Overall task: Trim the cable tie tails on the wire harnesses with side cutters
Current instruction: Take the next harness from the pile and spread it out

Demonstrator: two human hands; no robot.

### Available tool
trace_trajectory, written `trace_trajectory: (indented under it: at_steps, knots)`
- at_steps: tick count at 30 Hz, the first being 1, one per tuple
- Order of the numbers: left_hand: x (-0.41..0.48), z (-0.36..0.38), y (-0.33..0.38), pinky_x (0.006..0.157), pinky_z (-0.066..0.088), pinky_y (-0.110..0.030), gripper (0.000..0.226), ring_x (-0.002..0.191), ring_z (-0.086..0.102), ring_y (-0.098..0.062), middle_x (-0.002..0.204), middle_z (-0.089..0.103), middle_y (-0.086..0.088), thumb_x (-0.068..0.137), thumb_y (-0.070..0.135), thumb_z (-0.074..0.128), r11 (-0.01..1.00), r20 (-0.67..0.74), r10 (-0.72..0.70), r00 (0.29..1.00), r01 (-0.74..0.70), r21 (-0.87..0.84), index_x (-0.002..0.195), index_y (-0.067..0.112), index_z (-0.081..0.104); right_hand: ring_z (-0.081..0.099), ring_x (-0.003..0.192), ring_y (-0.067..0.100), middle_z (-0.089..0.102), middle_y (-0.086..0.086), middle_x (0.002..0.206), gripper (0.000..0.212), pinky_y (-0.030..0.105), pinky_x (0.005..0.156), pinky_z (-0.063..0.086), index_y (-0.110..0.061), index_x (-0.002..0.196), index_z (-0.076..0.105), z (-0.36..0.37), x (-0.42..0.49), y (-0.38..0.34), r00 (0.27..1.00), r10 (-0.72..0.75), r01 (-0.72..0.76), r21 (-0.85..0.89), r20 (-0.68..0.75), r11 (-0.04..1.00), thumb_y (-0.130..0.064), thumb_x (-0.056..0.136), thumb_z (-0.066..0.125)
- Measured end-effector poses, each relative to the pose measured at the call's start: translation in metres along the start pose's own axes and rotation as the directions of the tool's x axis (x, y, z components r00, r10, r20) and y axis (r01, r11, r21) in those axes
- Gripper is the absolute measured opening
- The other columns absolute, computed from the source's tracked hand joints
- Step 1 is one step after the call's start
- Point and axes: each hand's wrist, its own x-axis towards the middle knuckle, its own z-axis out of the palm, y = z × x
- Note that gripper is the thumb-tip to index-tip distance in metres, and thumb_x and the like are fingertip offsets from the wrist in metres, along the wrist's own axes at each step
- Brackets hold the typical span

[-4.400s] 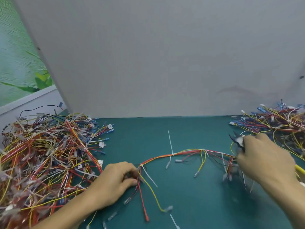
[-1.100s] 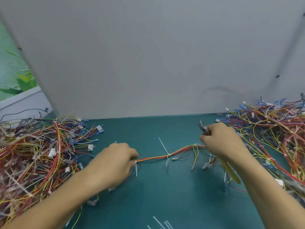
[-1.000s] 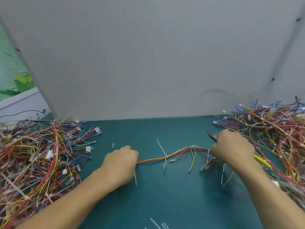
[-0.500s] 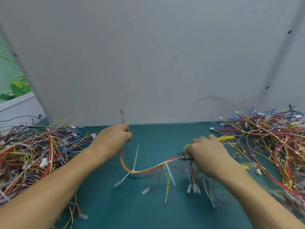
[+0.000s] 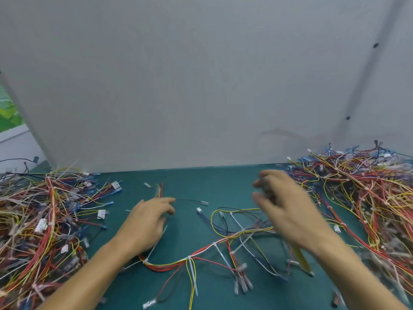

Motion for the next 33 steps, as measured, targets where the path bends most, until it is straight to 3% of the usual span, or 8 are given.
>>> trace_trajectory:
  at_steps: [2,4,7,12,17,24,29,33]
  knots:
    - [-0.006,0.0,0.001,0.108,0.036,-0.04,0.029,0.13,0.047,-0.016,0.144,0.047,0.012,0.085,0.009,0.059,0.996,-0.046,-0.085,0.995,0.085,0.008,0.109,0.024,0.066,0.06,0.092,0.03,0.065,0.011,0.099,0.011,0.035,0.079,0.045,-0.009,0.091,0.062,-0.018,0.008,0.02,0.947,0.322,-0.321,-0.158,-0.021,0.934,-0.019,0.09,0.059]
    - [-0.011,0.003,0.003,0.102,0.04,-0.036,0.028,0.127,0.049,-0.019,0.144,0.045,0.01,0.087,0.014,0.058,0.982,-0.05,-0.186,0.981,0.188,0.035,0.113,0.025,0.063,0.063,0.073,0.029,0.069,0.015,0.082,0.008,0.031,0.063,0.047,-0.007,0.08,0.061,-0.023,0.007,0.04,0.808,0.562,-0.548,-0.122,0.18,0.827,-0.009,0.085,0.056]
    - [-0.015,0.007,0.006,0.097,0.042,-0.037,0.026,0.122,0.05,-0.022,0.141,0.045,0.01,0.091,0.017,0.052,0.96,-0.048,-0.268,0.962,0.271,0.077,0.113,0.026,0.063,0.059,0.049,0.025,0.068,0.017,0.062,0.014,0.019,0.044,0.039,0.002,0.072,0.064,-0.016,0.0,0.062,0.643,0.657,-0.709,-0.02,0.393,0.705,0.006,0.08,0.053]
    - [-0.015,0.008,0.002,0.105,0.036,-0.033,0.032,0.132,0.042,-0.02,0.149,0.037,0.007,0.089,0.007,0.054,0.968,-0.065,-0.25,0.966,0.251,0.002,0.116,0.023,0.062,0.062,0.064,0.027,0.067,0.018,0.071,0.01,0.029,0.062,0.047,-0.002,0.081,0.064,-0.026,0.018,0.105,0.683,0.712,-0.692,-0.165,0.163,0.702,-0.004,0.081,0.054]
    - [-0.019,0.005,0.005,0.102,0.032,-0.021,0.041,0.124,0.048,-0.019,0.148,0.037,0.0,0.081,-0.002,0.065,0.967,-0.127,-0.23,0.965,0.212,-0.14,0.118,0.013,0.06,0.053,0.071,0.025,0.059,0.014,0.082,0.014,0.026,0.052,0.033,0.003,0.09,0.061,-0.05,0.029,0.13,0.618,0.785,-0.746,-0.29,0.035,0.6,-0.009,0.086,0.055]
    - [-0.022,-0.006,0.003,0.095,0.04,-0.036,0.036,0.109,0.052,-0.024,0.119,0.051,-0.004,0.079,0.017,0.074,0.937,-0.252,-0.349,0.903,0.33,-0.114,0.113,0.014,0.061,0.069,0.064,0.034,0.069,0.02,0.07,0.01,0.041,0.065,0.056,0.006,0.08,0.062,-0.046,0.025,0.113,0.687,0.716,-0.701,-0.15,0.124,0.697,-0.002,0.081,0.055]
    - [-0.023,-0.016,0.002,0.078,0.047,-0.035,0.032,0.099,0.059,-0.03,0.104,0.063,-0.006,0.086,0.048,0.06,0.825,-0.128,-0.553,0.823,0.563,0.053,0.101,0.02,0.057,0.065,0.074,0.026,0.07,0.01,0.081,0.016,0.03,0.066,0.05,-0.014,0.07,0.059,-0.034,0.014,0.049,0.819,0.542,-0.463,-0.339,0.188,0.819,-0.023,0.083,0.063]
    - [-0.023,-0.008,0.008,0.07,0.045,-0.032,0.025,0.095,0.062,-0.032,0.099,0.067,-0.008,0.087,0.045,0.059,0.787,-0.082,-0.594,0.8,0.6,0.147,0.095,0.022,0.062,0.06,0.087,0.028,0.059,0.006,0.088,0.016,0.028,0.066,0.043,-0.019,0.069,0.052,0.014,0.001,0.01,0.833,0.408,-0.252,-0.4,0.374,0.881,-0.022,0.084,0.056]
